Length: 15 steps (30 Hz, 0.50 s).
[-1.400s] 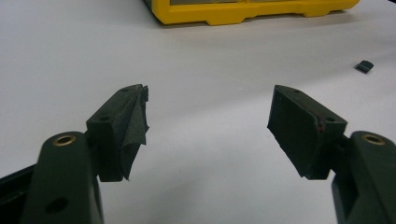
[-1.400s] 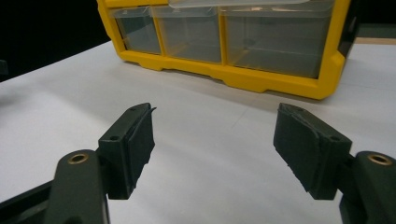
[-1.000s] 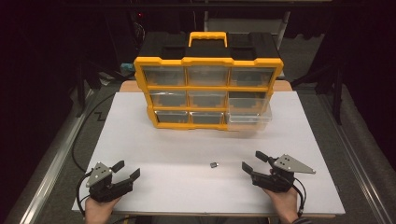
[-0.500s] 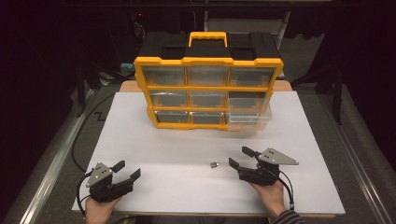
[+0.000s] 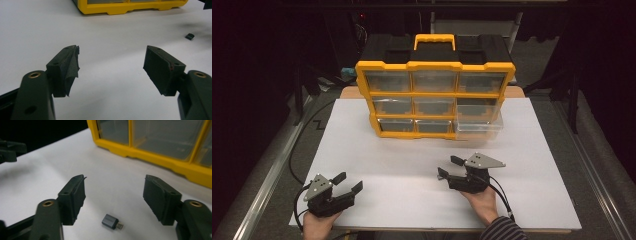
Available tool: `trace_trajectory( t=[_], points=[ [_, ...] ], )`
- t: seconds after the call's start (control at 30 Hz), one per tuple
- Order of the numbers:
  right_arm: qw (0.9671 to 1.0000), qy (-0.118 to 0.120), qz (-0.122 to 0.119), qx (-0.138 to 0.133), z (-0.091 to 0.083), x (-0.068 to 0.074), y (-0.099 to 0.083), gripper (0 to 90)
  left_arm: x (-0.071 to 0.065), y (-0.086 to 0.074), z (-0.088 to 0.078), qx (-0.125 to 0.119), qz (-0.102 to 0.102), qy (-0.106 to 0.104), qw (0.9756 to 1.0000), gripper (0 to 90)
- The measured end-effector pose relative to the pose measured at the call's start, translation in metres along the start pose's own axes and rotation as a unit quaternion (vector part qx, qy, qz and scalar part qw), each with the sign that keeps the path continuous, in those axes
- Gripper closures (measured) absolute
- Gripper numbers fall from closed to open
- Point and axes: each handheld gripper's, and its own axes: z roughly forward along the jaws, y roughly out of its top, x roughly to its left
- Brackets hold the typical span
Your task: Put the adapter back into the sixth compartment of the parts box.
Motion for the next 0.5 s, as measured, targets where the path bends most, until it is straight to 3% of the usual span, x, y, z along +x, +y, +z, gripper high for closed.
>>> trace_trajectory(
  t=[0.03,0.07,0.1,0.17,0.23,0.3,0.33,0.37,0.4,0.5],
  points=[
    [0.9997,0.006,0.005,0.023,0.003,0.000,0.002,38.9,0.000,0.000,0.000,0.000,0.000,0.000,1.0000,29.0],
    [0.9997,0.006,0.005,0.023,0.003,0.000,0.002,38.9,0.000,0.000,0.000,0.000,0.000,0.000,1.0000,29.0],
    [0.9988,0.010,0.000,0.048,0.005,-0.001,0.004,40.5,0.000,0.000,0.000,0.000,0.001,-0.001,1.0000,29.0],
    [0.9983,0.010,-0.002,0.058,0.006,-0.001,0.006,41.4,0.000,0.000,0.000,0.000,0.001,-0.001,1.0000,29.0],
    [0.9949,0.009,-0.012,0.099,0.007,0.000,0.011,44.6,0.000,0.000,0.000,0.000,0.001,-0.002,1.0000,29.0],
    [0.9939,0.010,-0.012,0.109,0.008,0.000,0.013,45.1,0.000,0.000,0.000,0.000,0.002,-0.002,1.0000,29.0],
    [0.9920,0.010,-0.017,0.125,0.009,-0.001,0.015,45.9,-0.001,0.000,0.000,0.000,0.002,-0.002,1.0000,29.0],
    [0.9876,0.006,-0.023,0.155,0.012,0.000,0.019,47.3,-0.001,0.000,0.000,0.000,0.003,-0.002,1.0000,28.9],
    [0.9876,0.006,-0.023,0.155,0.012,0.000,0.019,47.3,-0.001,0.000,0.000,0.000,0.003,-0.002,1.0000,28.8],
    [0.9813,0.001,-0.034,0.189,0.016,0.002,0.024,48.6,0.000,0.000,0.000,-0.001,0.002,0.000,1.0000,28.8]
  ],
)
